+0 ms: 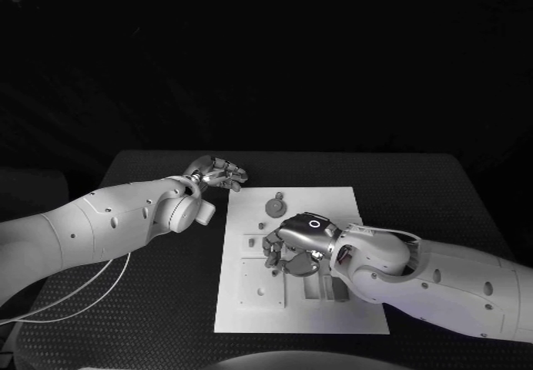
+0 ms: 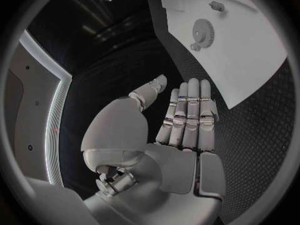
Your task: Assemble the parts on the task board
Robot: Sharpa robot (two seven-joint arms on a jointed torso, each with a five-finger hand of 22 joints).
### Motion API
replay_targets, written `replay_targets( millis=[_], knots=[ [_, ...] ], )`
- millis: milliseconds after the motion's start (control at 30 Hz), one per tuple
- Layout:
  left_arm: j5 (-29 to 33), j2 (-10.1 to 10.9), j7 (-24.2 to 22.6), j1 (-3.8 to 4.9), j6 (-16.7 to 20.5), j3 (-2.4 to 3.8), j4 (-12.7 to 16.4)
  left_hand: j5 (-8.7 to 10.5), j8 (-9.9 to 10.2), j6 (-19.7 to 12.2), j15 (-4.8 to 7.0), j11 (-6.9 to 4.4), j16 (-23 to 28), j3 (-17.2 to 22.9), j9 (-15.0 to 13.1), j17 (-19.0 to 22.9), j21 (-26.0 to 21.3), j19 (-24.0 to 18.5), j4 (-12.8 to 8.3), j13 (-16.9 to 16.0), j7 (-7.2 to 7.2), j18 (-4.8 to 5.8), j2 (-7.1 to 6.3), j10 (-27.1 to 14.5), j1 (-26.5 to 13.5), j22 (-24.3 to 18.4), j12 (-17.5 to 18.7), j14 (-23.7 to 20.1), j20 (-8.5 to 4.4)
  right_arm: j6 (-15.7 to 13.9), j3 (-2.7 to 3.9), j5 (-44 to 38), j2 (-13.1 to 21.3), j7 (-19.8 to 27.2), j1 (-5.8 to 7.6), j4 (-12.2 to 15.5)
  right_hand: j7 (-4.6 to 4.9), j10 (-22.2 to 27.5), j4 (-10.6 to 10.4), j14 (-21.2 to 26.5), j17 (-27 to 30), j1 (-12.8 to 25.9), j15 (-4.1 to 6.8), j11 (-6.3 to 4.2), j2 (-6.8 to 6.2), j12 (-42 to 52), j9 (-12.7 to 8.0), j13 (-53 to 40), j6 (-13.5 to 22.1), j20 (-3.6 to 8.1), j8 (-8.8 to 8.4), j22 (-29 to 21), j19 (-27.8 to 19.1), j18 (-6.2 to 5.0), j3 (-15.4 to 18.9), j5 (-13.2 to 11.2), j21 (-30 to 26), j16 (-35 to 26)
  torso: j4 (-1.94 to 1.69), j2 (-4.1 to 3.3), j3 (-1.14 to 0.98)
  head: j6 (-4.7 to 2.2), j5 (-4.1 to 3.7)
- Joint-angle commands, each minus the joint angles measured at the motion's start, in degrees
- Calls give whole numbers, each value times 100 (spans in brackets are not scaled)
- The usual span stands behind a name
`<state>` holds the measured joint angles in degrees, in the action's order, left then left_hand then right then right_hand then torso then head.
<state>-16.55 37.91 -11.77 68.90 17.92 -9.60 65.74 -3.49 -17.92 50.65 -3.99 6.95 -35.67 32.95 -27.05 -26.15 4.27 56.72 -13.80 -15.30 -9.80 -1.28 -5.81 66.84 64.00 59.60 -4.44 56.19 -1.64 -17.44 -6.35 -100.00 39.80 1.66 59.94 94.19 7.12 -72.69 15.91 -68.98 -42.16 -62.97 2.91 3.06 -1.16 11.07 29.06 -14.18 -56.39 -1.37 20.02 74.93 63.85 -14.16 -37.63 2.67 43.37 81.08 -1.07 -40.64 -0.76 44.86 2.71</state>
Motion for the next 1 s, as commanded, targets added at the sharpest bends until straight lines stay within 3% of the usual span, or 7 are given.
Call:
replay_targets(
  millis=[33, 167, 267, 400, 500, 733, 1000],
  knots=[
    [55, -49, -82, 13, -45, 5, -47, 23, -28, -9, -6, -3, 32, -33, 9, -11, -30, 43, 6, -5, 4, -37, 6, 32, -31, -9, 5, 51, 3, 141, -40, -61, -137, 130, -54, -52, -37, -42, 4, -25, 0, -37, 32, 0, 44, 30, 146, -7, -63, 17, 49, 104, -6, -84, -23, 23, -21, -38, -3, -4, 8, 8, 105],
    [55, -80, -82, 13, -55, 6, -67, 23, -28, -10, -6, -3, 35, -34, 10, -14, -30, 43, 7, -5, 4, -37, 8, 32, -31, -10, 6, 51, 3, 194, -91, -221, -275, 98, -122, -126, -36, -41, 7, -26, 0, -40, 33, 0, 47, 29, 146, -9, -62, 18, 48, 104, -5, -84, -25, 23, -21, -39, -6, 3, 23, 26, 147],
    [55, -94, -85, 13, -57, 6, -66, 23, -28, -10, -6, -3, 36, -35, 10, -15, -30, 43, 7, -5, 4, -37, 9, 32, -32, -11, 6, 51, 3, 267, -135, -416, -367, -4, -164, -180, -36, -41, 9, -27, -1, -42, 33, 0, 48, 29, 146, -10, -62, 18, 47, 105, -5, -84, -26, 23, -21, -40, -17, -1, 26, 25, 133],
    [55, -116, -77, 13, -66, 6, -77, 23, -28, -11, -6, -3, 38, -35, 11, -17, -30, 43, 7, -5, 4, -37, 10, 32, -31, -11, 6, 51, 3, 372, -222, -481, -456, -47, -192, -240, -36, -42, 11, -28, -1, -44, 33, -1, 51, 29, 147, -12, -63, 18, 47, 105, -4, -84, -27, 23, -21, -40, -10, -6, 14, 36, 169],
    [55, -125, -71, 13, -93, 6, -73, 23, -26, -15, -6, -2, 42, -38, 12, -22, -30, 43, 8, -5, 2, -37, 10, 30, -34, -12, 8, 52, 3, 485, -234, -573, -534, -90, -269, -310, -36, -42, 13, -29, -2, -45, 33, -1, 54, 29, 148, -13, -64, 19, 47, 105, -3, -84, -28, 23, -21, -40, -12, -7, 12, 29, 103],
    [55, -138, -68, 13, -98, 7, -71, 23, -23, -22, -7, -1, 49, -43, 15, -30, -30, 42, 8, -4, -1, -37, 9, 28, -36, -14, 10, 51, 3, 552, -239, -698, -636, -137, -350, -405, -36, -45, 17, -29, -3, -46, 34, -2, 57, 30, 149, -17, -66, 18, 48, 106, -4, -84, -28, 23, -22, -41, -7, -6, -2, 42, 119],
    [55, -144, -66, 13, -112, 7, -72, 23, -21, -26, -7, 0, 55, -47, 17, -36, -31, 41, 9, -4, -2, -36, 11, 26, -38, -16, 12, 51, 4, 581, -242, -783, -642, -172, -364, -452, -37, -52, 22, -33, -5, -47, 36, -4, 61, 34, 152, -22, -71, 19, 50, 108, -2, -84, -27, 22, -21, -40, 2, -7, 3, 51, 103]
  ],
)
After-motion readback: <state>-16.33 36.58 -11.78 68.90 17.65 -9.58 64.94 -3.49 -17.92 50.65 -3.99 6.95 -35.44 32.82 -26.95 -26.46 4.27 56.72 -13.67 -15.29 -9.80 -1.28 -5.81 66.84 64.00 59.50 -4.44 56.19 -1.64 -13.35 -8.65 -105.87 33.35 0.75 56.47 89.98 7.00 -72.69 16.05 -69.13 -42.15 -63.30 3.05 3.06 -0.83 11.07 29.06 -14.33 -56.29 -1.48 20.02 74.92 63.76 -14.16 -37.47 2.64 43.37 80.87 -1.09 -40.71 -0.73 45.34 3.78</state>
